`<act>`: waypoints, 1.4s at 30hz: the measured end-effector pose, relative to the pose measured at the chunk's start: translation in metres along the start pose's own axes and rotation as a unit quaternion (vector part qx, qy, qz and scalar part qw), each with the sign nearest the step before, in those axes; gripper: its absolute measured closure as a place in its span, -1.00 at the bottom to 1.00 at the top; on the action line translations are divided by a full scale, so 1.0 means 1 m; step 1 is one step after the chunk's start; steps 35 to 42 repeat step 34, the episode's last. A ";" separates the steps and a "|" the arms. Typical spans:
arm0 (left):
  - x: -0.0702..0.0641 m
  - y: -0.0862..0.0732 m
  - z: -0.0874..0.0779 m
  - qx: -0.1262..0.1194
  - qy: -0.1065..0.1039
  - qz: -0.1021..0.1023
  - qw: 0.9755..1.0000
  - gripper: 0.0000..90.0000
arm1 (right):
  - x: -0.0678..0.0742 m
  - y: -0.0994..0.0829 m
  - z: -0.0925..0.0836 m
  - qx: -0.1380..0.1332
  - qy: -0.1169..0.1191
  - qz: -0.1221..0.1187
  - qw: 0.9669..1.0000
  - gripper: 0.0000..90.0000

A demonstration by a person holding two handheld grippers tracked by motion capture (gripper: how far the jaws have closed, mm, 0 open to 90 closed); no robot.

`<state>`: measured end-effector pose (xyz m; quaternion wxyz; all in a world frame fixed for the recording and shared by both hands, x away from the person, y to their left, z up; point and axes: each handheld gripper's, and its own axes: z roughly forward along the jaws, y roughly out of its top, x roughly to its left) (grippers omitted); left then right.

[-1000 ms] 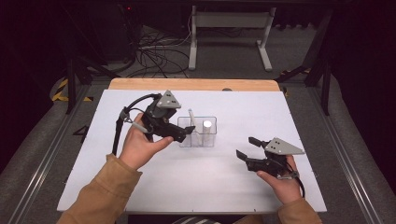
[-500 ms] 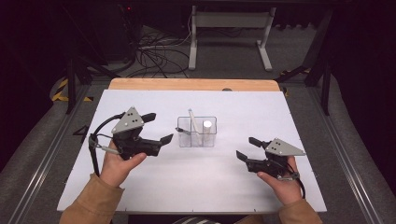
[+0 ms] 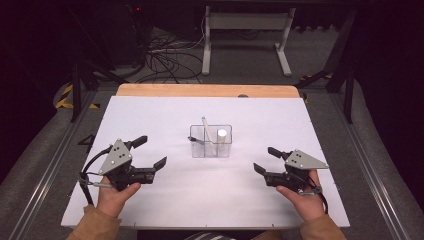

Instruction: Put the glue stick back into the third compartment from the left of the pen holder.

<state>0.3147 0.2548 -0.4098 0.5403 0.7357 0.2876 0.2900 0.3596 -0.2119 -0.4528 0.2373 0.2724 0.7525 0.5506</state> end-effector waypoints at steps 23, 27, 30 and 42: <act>-0.008 -0.067 -0.013 0.051 0.043 -0.031 0.997 -0.84 | 0.000 -0.012 -0.004 0.021 -0.001 -0.014 1.000 -0.46; -0.004 -0.068 -0.011 0.049 0.052 -0.037 0.997 -0.83 | 0.001 -0.012 -0.004 0.021 0.002 -0.016 1.000 -0.47; -0.001 -0.068 -0.010 0.042 0.052 -0.059 0.996 -0.82 | 0.001 -0.013 -0.003 0.023 0.000 -0.015 1.000 -0.47; -0.002 -0.067 -0.009 0.046 0.057 -0.043 0.996 -0.81 | 0.001 -0.014 -0.002 0.027 0.001 -0.015 1.000 -0.47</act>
